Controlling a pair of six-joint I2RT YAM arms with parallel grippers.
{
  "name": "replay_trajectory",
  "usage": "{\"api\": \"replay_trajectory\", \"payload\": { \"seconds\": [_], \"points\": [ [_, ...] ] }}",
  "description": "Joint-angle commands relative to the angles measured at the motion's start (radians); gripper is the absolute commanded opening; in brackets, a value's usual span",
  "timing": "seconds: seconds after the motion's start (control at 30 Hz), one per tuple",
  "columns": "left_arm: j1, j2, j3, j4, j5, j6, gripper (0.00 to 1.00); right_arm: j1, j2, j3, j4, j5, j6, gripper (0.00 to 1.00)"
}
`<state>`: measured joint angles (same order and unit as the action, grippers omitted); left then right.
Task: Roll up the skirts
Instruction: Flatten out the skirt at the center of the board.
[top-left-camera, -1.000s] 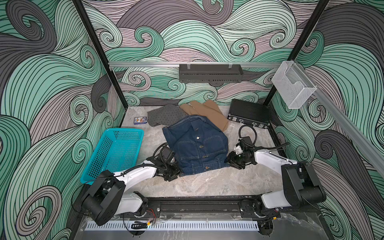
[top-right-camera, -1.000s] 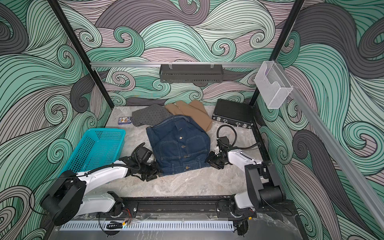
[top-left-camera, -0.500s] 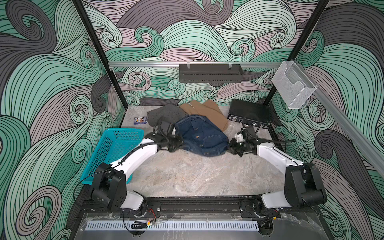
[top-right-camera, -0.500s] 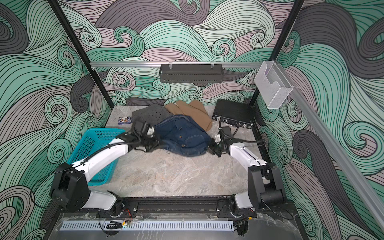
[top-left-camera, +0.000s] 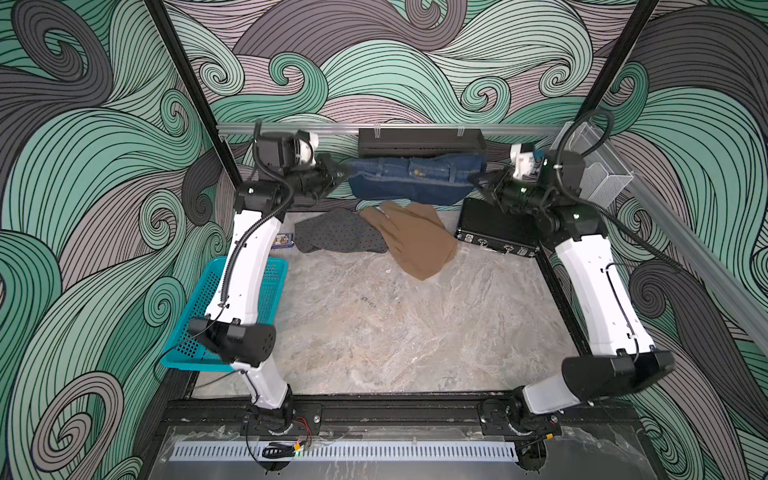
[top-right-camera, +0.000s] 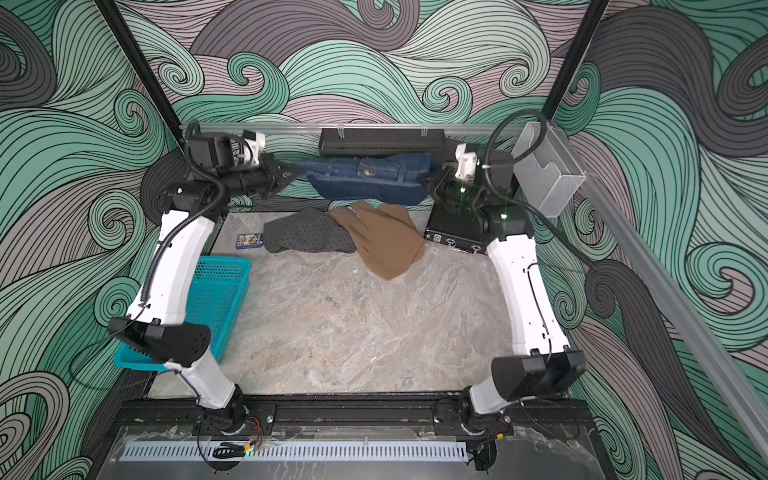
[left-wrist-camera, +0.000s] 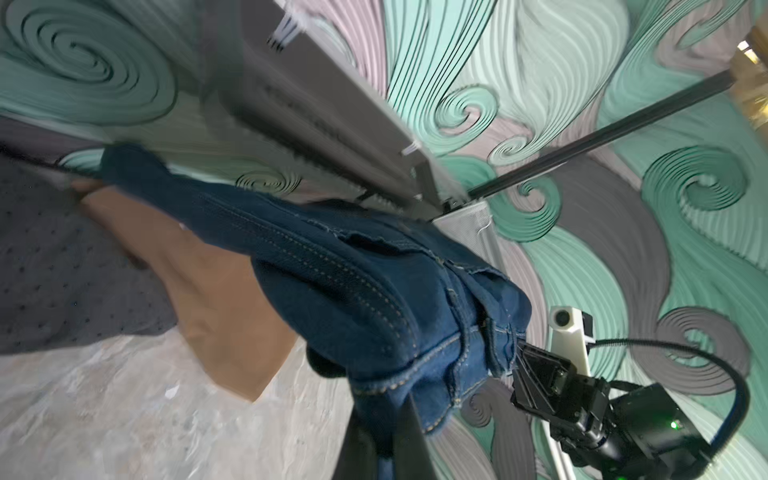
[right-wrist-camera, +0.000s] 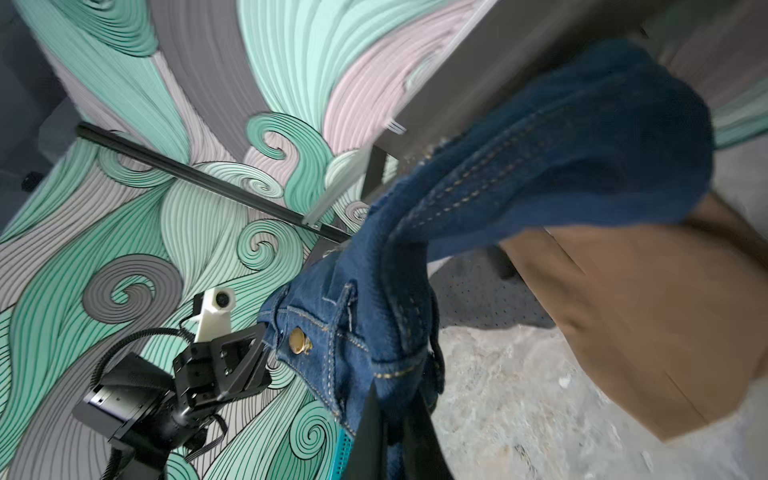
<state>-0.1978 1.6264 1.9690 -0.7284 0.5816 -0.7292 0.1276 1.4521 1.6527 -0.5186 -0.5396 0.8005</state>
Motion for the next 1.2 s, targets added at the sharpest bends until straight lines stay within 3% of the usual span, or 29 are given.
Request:
{"api": "replay_trajectory", "payload": {
  "seconds": [0.0,0.1,0.23,0.27,0.33,0.4,0.43,0.6,0.67,0.73,0.83,0.93,1.07,1.17],
  "points": [
    [-0.109,-0.165,-0.372,-0.034,-0.094,0.154,0.02,0.035,-0.131,-0.402,-0.038,0.072,-0.048,0.0],
    [-0.226,-0.345,-0.767,-0.008,-0.228,0.11,0.04,0.067,-0.321,-0.742,-0.004,0.165,-0.027,0.04],
    [-0.263,-0.486,-1.208,0.122,-0.148,-0.084,0.04,0.097,-0.477,-1.088,0.035,0.137,0.026,0.05],
    [-0.27,-0.519,-1.291,0.15,-0.141,-0.127,0.08,0.111,-0.502,-1.131,0.024,0.134,0.022,0.09],
    [-0.279,-0.573,-1.358,0.157,-0.14,-0.152,0.34,0.13,-0.533,-1.151,-0.054,0.169,-0.01,0.27],
    [-0.278,-0.621,-1.321,0.083,-0.181,-0.13,0.58,0.127,-0.563,-1.122,-0.138,0.226,-0.054,0.31],
    [-0.278,-0.64,-1.287,0.049,-0.218,-0.112,0.66,0.128,-0.58,-1.103,-0.164,0.27,-0.054,0.33],
    [-0.241,-0.662,-1.09,-0.048,-0.48,-0.05,0.84,0.126,-0.659,-1.002,-0.214,0.477,-0.005,0.55],
    [-0.189,-0.604,-1.022,-0.051,-0.512,-0.014,0.86,0.126,-0.642,-0.983,-0.136,0.482,-0.022,0.63],
    [-0.118,-0.503,-0.975,-0.032,-0.479,-0.001,0.86,0.126,-0.534,-0.935,-0.069,0.482,-0.065,0.71],
    [-0.041,-0.325,-0.916,0.032,-0.385,-0.031,0.84,0.126,-0.238,-0.736,-0.056,0.45,-0.179,0.73],
    [-0.026,-0.116,-0.815,0.04,-0.375,-0.022,0.83,0.13,0.059,-0.493,-0.079,0.336,-0.256,0.65],
    [0.017,0.165,-0.616,-0.059,-0.379,0.013,0.79,0.146,0.382,-0.186,-0.129,0.387,-0.293,0.56],
    [0.05,0.289,-0.556,-0.068,-0.401,0.015,0.78,0.151,0.567,0.026,-0.18,0.358,-0.312,0.51]
  ]
}}
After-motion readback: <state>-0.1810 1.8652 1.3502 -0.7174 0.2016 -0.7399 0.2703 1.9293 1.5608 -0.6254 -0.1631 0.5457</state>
